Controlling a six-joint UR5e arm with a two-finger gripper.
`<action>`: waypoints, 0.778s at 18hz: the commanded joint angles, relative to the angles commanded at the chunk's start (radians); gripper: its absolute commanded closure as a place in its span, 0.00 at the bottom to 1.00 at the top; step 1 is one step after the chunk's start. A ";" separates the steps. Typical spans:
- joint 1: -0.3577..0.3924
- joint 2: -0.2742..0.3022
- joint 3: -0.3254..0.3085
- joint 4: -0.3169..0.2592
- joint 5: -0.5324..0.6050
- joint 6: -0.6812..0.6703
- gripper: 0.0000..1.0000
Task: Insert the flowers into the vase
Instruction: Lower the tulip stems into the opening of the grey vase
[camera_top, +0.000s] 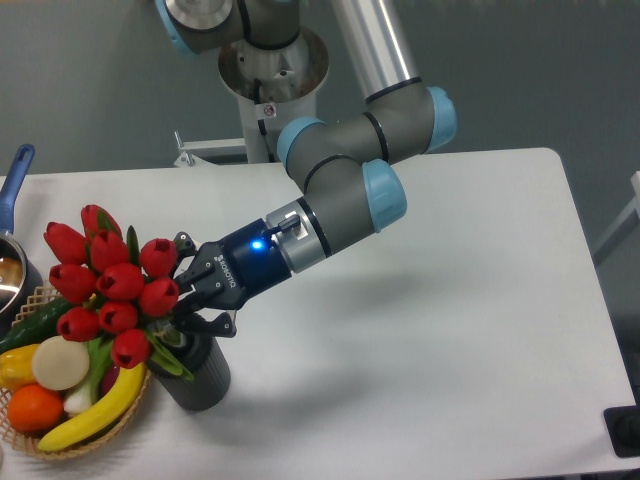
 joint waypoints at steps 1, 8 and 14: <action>0.000 -0.009 -0.005 0.000 0.000 0.006 0.85; 0.005 -0.060 -0.018 0.000 0.050 0.008 0.76; 0.011 -0.069 -0.023 -0.002 0.063 0.011 0.51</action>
